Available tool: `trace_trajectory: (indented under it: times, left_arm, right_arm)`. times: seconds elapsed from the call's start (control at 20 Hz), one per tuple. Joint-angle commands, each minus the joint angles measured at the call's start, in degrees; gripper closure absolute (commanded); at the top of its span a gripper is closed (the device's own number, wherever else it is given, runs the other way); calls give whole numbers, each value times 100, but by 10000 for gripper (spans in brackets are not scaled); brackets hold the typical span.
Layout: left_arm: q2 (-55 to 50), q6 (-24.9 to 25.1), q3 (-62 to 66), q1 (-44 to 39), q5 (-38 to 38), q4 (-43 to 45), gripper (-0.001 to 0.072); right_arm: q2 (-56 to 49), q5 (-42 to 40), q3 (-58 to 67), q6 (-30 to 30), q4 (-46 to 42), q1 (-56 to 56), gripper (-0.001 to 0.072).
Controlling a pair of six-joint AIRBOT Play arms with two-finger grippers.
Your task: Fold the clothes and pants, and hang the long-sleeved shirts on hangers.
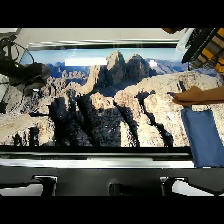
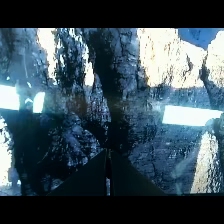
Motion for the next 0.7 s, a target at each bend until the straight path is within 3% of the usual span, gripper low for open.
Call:
trace_trajectory:
  times: [0.0, 0.45, 0.65]
  left_arm:
    - [0, 81, -2, 7, -68, 0, 686]
    - [-2, 109, -2, 7, -160, 0, 686]
    - [-2, 240, -2, 7, -160, 0, 687]
  right_arm:
    - [321, 706, 7, 439, -841, -9, 683]
    - [494, 2315, -621, 188, -2131, -9, 683]
    - [1001, 1851, -1963, 304, -2538, -11, 683]
